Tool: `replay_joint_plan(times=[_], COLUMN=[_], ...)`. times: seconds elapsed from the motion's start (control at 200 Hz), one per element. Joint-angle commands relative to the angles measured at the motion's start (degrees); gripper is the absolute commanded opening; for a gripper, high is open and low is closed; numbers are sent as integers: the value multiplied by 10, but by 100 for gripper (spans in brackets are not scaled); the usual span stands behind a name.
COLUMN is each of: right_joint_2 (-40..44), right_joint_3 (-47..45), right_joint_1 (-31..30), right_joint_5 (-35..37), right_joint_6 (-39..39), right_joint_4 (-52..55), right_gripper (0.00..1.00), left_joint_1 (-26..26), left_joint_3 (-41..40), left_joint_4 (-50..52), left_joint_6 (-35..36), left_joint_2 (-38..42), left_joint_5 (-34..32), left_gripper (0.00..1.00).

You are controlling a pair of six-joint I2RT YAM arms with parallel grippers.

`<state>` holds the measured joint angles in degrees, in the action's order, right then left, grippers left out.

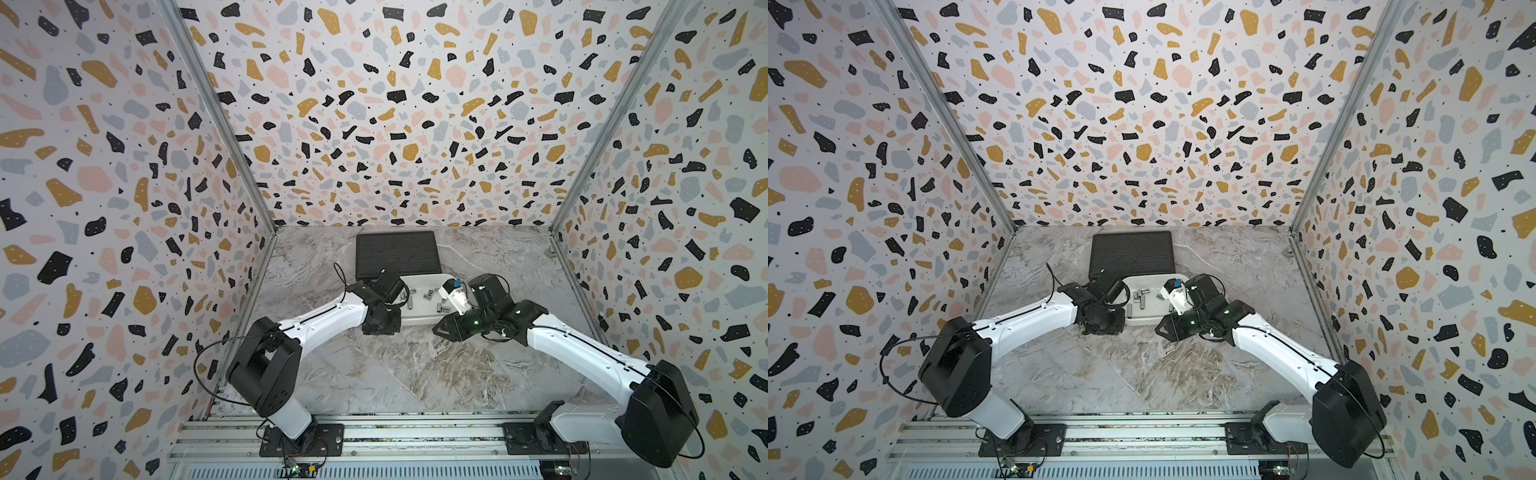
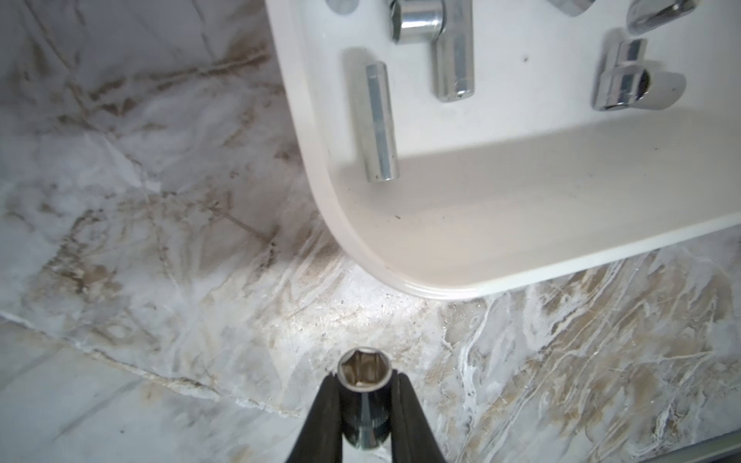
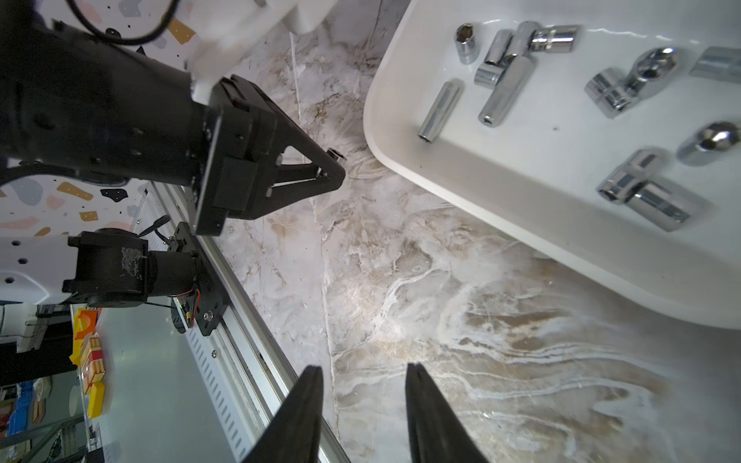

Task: Put the socket on the desktop into the storage box
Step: Pick up the socket head at the center of the board, then place the socket head in the storage box.

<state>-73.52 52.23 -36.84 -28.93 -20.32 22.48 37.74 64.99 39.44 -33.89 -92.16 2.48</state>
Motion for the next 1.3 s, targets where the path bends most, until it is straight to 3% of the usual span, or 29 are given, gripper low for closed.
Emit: replay_joint_plan(times=[0.0,0.531,1.297], right_joint_2=[18,21,12], right_joint_3=[10,31,39], right_joint_1=[12,74,107], right_joint_5=[10,101,109], right_joint_6=[-4,-22,-29], right_joint_4=[25,75,82], right_gripper=[39,39,39], left_joint_1=[3,5,5], left_joint_3=[38,207,446], left_joint_4=[19,25,46], left_joint_6=[14,35,62], left_joint_2=[-3,-125,-347], left_joint_5=[5,32,17], left_gripper=[4,4,6])
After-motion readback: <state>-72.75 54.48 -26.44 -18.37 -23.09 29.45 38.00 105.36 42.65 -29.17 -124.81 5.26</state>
